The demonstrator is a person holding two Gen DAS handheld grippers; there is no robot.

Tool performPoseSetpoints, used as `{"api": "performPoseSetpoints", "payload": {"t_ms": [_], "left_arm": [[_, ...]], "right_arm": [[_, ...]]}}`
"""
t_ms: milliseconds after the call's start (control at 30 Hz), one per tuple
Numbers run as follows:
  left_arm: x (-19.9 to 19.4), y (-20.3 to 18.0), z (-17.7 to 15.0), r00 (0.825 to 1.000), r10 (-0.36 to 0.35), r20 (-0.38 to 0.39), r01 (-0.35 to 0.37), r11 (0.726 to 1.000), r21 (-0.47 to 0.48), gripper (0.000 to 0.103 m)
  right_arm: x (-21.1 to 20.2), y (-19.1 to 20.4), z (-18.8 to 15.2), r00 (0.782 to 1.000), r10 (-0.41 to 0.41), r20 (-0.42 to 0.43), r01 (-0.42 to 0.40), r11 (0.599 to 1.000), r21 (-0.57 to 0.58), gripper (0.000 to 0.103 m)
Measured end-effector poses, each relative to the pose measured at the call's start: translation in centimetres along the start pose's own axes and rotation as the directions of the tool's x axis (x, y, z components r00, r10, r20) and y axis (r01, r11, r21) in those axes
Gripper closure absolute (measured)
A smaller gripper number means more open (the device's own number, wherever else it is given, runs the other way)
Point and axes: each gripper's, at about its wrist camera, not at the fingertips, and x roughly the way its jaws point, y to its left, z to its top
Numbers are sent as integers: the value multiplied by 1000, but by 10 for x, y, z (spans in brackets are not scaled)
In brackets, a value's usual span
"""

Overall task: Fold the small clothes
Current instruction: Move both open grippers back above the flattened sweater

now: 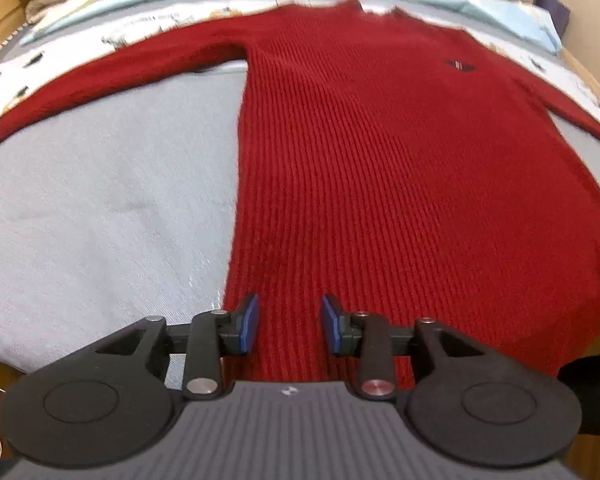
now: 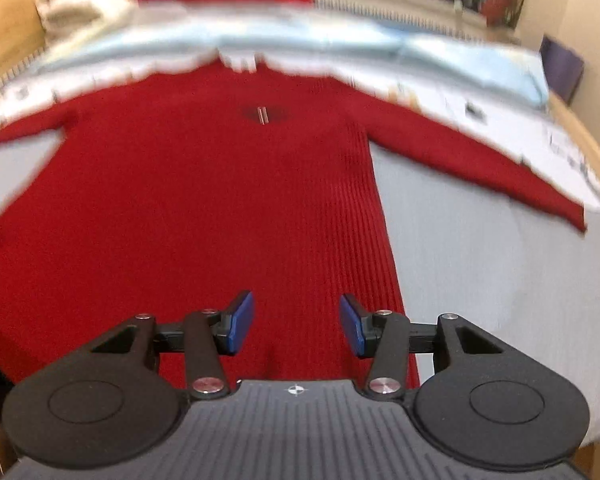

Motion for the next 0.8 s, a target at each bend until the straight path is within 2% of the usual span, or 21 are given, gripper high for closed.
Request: {"api": "performPoseSetpoints", "payload": {"t_ms": [100,233,333,400,467,633,800], "left_arm": [[-13,2,4,998,24,66,-22,999,-27,60],[-37,3,12,981,74,178,-65,996,-57,55],[-59,0,27,966,95,242,-78,994,-77,55],[-76,-3,40,954,105,281,-82,992,-95,55],[-96,-10,52,934,110,341,-80,992,-98,55],[-113,-19,96,889,77,451,-55,997,-61,54],[-111,-21,146,871,38,490,-20,999,-41,54]], "right_arm": [[-25,8,10,993,19,116,-23,999,28,53],[-52,0,29,965,24,261,-45,996,74,52],[-43,-19,39,944,20,328,-61,992,113,52],[-48,-23,39,937,-3,349,-42,992,122,52],[-50,-29,43,933,-12,359,-42,989,144,52],[-38,-38,50,939,-13,344,-50,984,173,50],[-28,-28,54,947,-44,318,-1,990,139,47]]}}
